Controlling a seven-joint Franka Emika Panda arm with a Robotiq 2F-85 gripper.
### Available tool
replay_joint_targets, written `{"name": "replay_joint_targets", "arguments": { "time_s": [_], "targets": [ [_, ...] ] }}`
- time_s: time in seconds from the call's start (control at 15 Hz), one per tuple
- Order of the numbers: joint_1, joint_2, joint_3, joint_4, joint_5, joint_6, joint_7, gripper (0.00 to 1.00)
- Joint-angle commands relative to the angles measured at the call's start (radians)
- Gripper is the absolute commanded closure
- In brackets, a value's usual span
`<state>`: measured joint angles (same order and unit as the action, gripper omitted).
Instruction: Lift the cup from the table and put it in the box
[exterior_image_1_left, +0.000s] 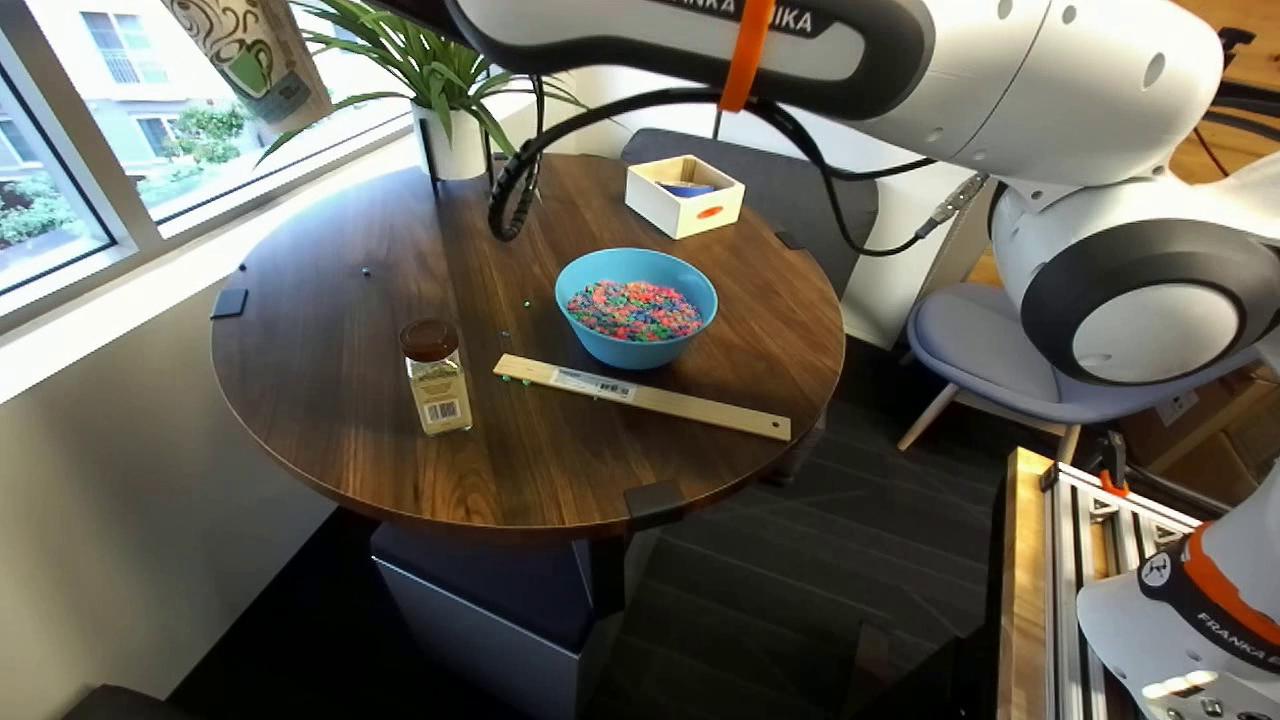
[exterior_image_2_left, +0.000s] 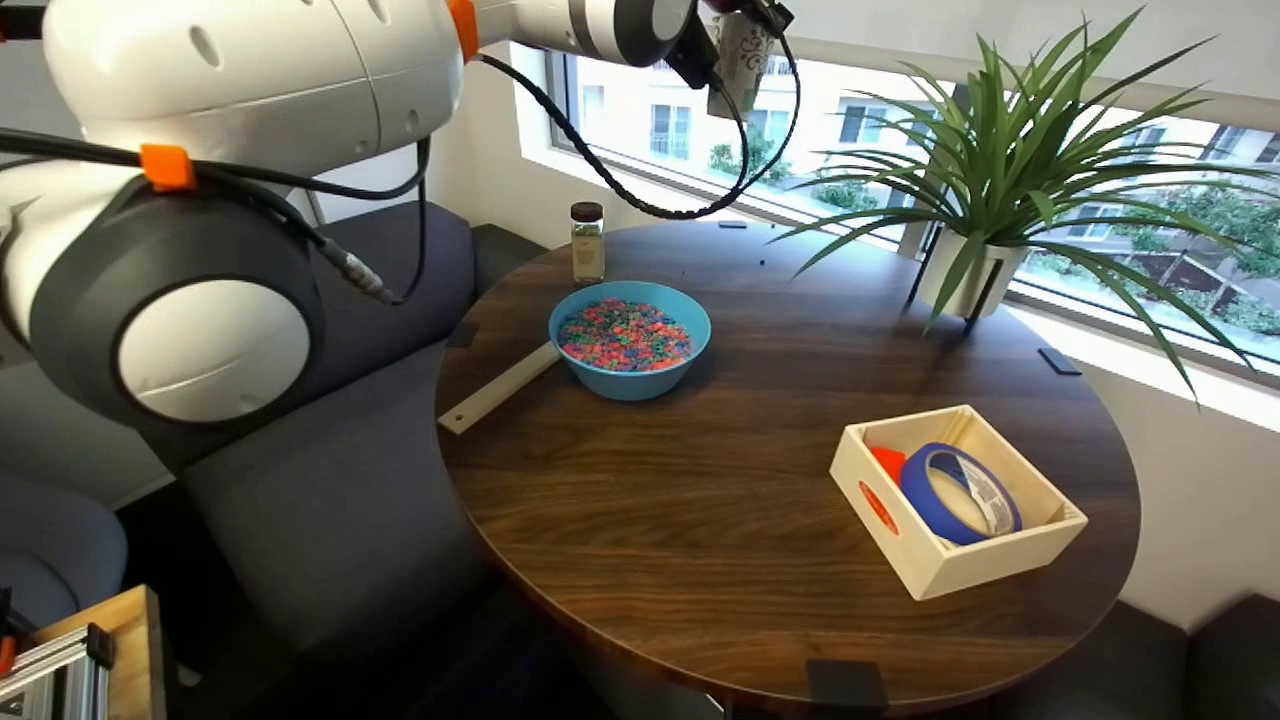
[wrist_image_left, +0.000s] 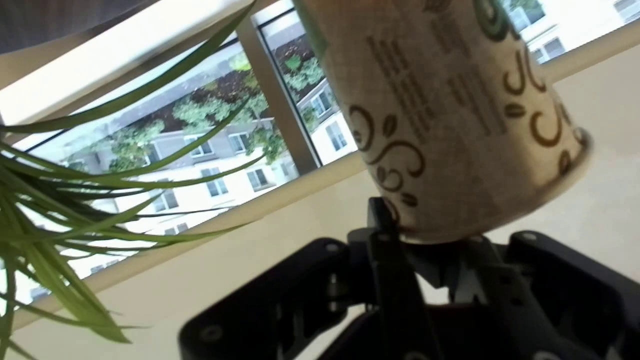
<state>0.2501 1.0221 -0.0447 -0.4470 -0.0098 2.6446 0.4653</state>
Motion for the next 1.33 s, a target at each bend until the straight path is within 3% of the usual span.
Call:
{"name": "replay_joint_targets", "arguments": {
  "time_s": [0.0,0.13,0.33,0.47,0.67,0.73,1.27],
  "targets": [
    [0.056,0.027,-0.260,-0.001,-0.056,0.017,0.268,0.98],
    [0.075,0.042,-0.354,-0.002,-0.047,-0.017,0.417,0.98],
    [0.065,0.072,-0.317,-0.005,-0.109,0.020,0.568,0.98],
    [0.048,0.063,-0.276,0.004,-0.122,0.000,0.519,0.93],
    [0.049,0.077,-0.259,0.003,-0.118,0.002,0.542,0.93],
    [0.051,0.072,-0.259,-0.005,-0.118,0.006,0.543,0.98],
    [0.022,0.079,-0.247,0.004,-0.134,0.016,0.541,0.98]
  ]
}}
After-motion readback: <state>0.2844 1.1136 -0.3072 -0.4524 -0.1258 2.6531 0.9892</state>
